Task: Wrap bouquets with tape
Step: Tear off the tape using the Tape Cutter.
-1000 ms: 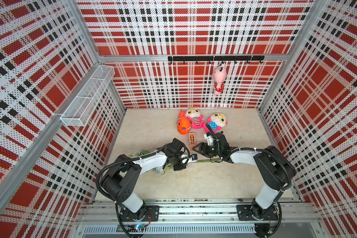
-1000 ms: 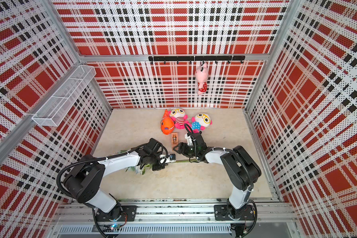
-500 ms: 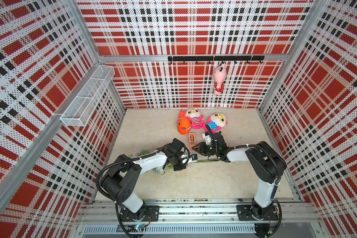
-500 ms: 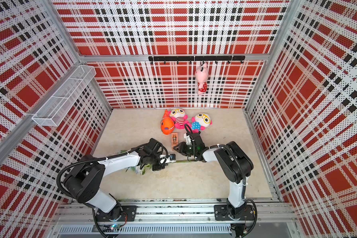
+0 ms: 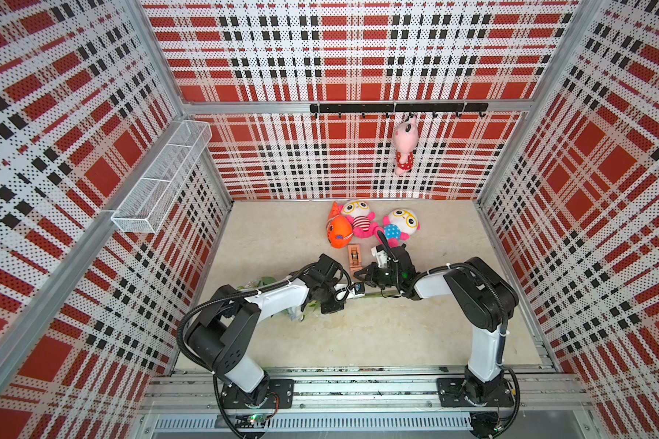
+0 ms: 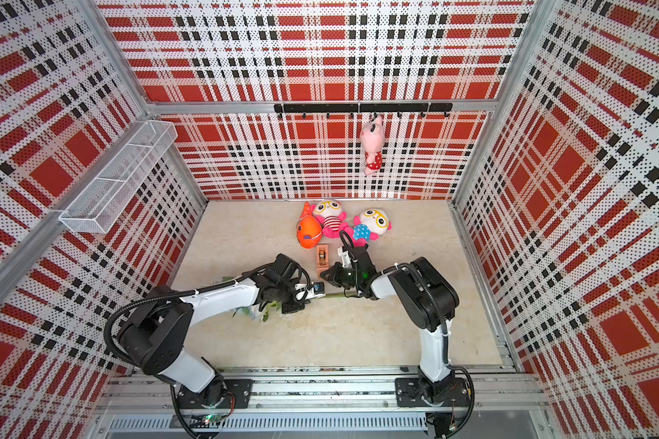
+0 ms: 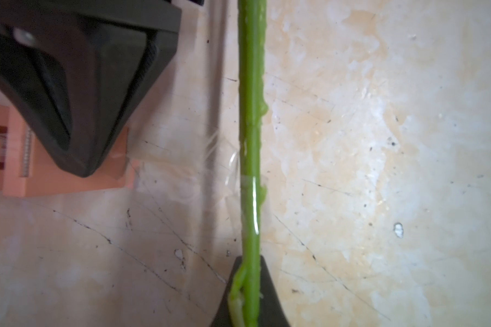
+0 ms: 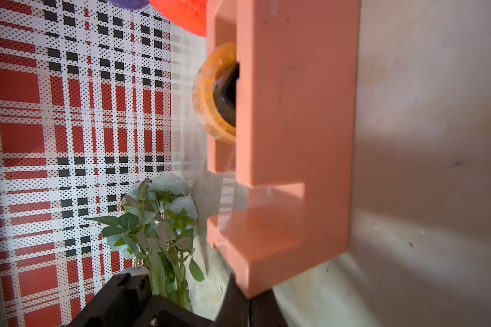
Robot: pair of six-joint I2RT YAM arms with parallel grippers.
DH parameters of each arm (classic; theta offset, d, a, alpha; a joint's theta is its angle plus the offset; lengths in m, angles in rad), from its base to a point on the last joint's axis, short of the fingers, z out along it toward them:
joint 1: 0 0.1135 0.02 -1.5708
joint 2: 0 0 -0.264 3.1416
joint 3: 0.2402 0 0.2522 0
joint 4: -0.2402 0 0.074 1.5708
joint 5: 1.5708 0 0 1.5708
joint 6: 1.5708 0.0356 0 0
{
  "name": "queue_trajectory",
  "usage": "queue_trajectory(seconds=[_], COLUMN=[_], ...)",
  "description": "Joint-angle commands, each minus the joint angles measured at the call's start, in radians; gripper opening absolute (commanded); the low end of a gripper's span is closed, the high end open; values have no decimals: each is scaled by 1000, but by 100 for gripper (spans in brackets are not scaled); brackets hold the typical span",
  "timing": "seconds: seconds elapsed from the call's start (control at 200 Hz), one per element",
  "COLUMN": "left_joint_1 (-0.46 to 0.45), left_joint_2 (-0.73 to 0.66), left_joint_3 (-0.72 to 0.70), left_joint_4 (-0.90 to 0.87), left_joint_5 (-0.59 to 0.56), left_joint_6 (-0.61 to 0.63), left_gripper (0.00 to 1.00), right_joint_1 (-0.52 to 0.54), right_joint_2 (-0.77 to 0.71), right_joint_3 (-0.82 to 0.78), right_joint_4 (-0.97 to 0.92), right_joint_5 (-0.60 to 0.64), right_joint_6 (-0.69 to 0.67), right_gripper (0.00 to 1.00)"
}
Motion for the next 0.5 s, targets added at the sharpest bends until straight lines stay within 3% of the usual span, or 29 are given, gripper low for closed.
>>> queue_trajectory(seconds=[0.0, 0.491], left_joint_1=[-3, -3], left_joint_2=[-20, -60], left_joint_3=[21, -6], left_joint_4=[0, 40], left_joint_5=[-3, -24], left_joint_6=[-10, -12], left_gripper=[0, 0], right_joint_1=[2, 2], right_joint_2=[33, 44], right_joint_3=[-34, -67], right_joint_4=[11, -52], right_joint_5=[31, 65], right_joint_6=[34, 18], right_gripper=[0, 0])
